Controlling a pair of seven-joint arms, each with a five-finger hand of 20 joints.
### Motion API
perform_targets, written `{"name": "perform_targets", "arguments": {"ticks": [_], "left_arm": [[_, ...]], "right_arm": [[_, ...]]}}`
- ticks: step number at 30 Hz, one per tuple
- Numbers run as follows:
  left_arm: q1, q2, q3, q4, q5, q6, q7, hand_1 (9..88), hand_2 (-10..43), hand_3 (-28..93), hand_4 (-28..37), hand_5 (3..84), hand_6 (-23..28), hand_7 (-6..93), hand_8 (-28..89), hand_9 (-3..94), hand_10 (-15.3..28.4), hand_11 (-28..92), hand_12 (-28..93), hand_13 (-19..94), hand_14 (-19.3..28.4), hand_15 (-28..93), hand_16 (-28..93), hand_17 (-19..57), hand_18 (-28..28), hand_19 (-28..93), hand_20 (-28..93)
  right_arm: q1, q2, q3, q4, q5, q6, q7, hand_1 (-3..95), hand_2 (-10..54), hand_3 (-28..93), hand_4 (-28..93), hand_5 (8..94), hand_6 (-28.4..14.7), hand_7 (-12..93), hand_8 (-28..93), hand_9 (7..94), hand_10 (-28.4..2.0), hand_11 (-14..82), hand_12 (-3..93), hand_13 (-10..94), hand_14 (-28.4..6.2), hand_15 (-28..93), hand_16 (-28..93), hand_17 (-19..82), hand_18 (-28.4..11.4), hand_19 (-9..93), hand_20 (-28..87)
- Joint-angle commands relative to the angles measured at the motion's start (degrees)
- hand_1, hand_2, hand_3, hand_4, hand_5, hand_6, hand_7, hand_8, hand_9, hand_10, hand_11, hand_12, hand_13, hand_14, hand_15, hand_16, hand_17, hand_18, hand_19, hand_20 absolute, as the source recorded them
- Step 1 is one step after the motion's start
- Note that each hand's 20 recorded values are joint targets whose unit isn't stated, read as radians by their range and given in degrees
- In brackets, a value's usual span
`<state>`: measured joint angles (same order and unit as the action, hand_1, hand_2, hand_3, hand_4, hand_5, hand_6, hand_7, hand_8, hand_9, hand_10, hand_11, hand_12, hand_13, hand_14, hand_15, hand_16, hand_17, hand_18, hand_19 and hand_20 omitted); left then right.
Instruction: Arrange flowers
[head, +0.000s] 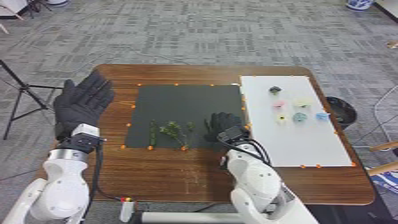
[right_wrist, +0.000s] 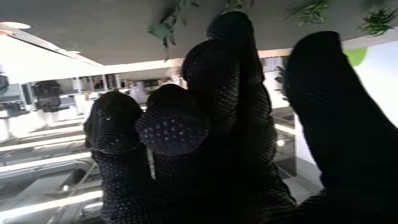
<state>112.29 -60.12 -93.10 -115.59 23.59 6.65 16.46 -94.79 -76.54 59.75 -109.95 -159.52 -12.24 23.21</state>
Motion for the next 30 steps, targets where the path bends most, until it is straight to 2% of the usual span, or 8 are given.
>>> {"name": "perform_targets", "arguments": {"ticks": [1,4,8,13,16,20,27,30], "left_arm": [[0.9,-0.47,-0.65,-1.08,1.99,0.77,-0.35,26.8,11.6,68,-28.3,46.4,8.5,11.1,-9,35.1,14.5,19,10,27,14.6,22,-3,-6.3,14.1,33,8],[1.3,-0.58,-1.03,-1.46,3.77,0.74,-0.78,26.6,12.1,68,-28.3,46.4,8.5,11.1,-9,35.0,14.5,19,9,27,14.5,21,-3,-6.3,14.0,33,8],[1.5,-0.70,-1.37,-1.59,3.79,0.48,-0.77,26.3,12.4,69,-28.3,46.2,8.5,11.0,-9,34.9,14.5,19,9,27,14.4,21,-3,-6.2,14.0,33,8],[2.3,-1.07,-2.43,-1.84,3.82,0.54,-0.60,26.3,12.6,68,-28.3,46.2,8.5,11.0,-9,34.8,14.5,19,9,27,14.5,21,-3,-6.2,14.0,33,8],[2.4,-1.20,-2.73,-1.90,3.96,0.30,-0.78,26.2,12.6,69,-28.3,46.2,8.6,11.0,-9,34.8,14.5,19,9,27,14.5,21,-3,-6.3,14.0,33,8],[2.7,-1.23,-2.88,-1.96,3.31,0.28,-0.44,26.1,12.6,69,-28.3,46.2,8.5,11.0,-9,34.8,14.4,19,9,27,14.5,22,-3,-6.3,14.0,33,8],[2.9,-1.45,-3.38,-2.11,3.29,0.36,-0.17,26.1,12.5,69,-28.3,46.3,8.4,11.1,-9,35.0,14.5,19,9,27,14.5,22,-3,-6.3,14.1,33,8],[3.0,-1.42,-3.35,-2.24,1.37,0.62,0.68,26.2,12.5,69,-28.3,46.3,8.5,11.1,-9,35.0,14.4,19,9,27,14.5,22,-3,-6.3,14.1,33,8]], "right_arm": [[1.1,1.1,4.5,-3.1,2.4,2.9,3.8,35.3,-9.5,71,-19,75.3,-4.2,26,-8,75.5,-14.8,46.6,37.7,76,-10.6,69,43,50,-23.1,93,43],[1.8,2.6,8.1,-3.3,3.2,6.4,5.4,35.1,-9.5,70,-18,74.9,-4.6,25,-8,76.5,-15.6,39.8,32.5,76,-9.9,65,40,49,-22.8,93,40],[1.3,5.2,15.1,-1.1,7.6,12.3,-1.1,36.5,-9.5,73,-17,70.6,-5.1,23,-8,73.0,-15.6,31.4,27.8,73,-8.8,59,37,46,-20.5,93,36],[1.9,7.1,20.3,-1.4,8.0,2.2,0.0,39.5,-9.5,78,-20,58.4,-6.5,14,-10,59.0,-15.3,14.1,18.3,66,-10.1,62,33,40,-19.1,88,35],[0.2,7.9,23.1,-2.3,7.9,-1.5,-0.8,39.6,-9.5,78,-20,57.1,-7.2,11,-9,56.1,-14.8,11.6,17.0,66,-10.3,63,32,39,-19.5,87,35],[-1.5,7.3,26.6,-2.5,8.6,-5.1,-5.7,40.7,-9.5,78,-22,55.7,-7.1,10,-9,53.0,-14.8,8.6,15.9,65,-10.5,65,31,38,-19.8,87,36],[-1.6,7.3,27.9,-2.8,7.4,-10.2,-6.2,49.5,-9.5,78,-25,55.4,-4.7,11,-10,51.6,-12.0,7.8,14.1,65,-7.8,66,38,39,-19.8,86,39],[-1.4,6.8,28.4,-2.1,8.1,-10.4,-7.5,51.7,-9.5,77,-27,54.7,-4.3,11,-10,50.3,-10.9,7.6,13.8,65,-7.1,65,39,39,-19.4,86,39]]}}
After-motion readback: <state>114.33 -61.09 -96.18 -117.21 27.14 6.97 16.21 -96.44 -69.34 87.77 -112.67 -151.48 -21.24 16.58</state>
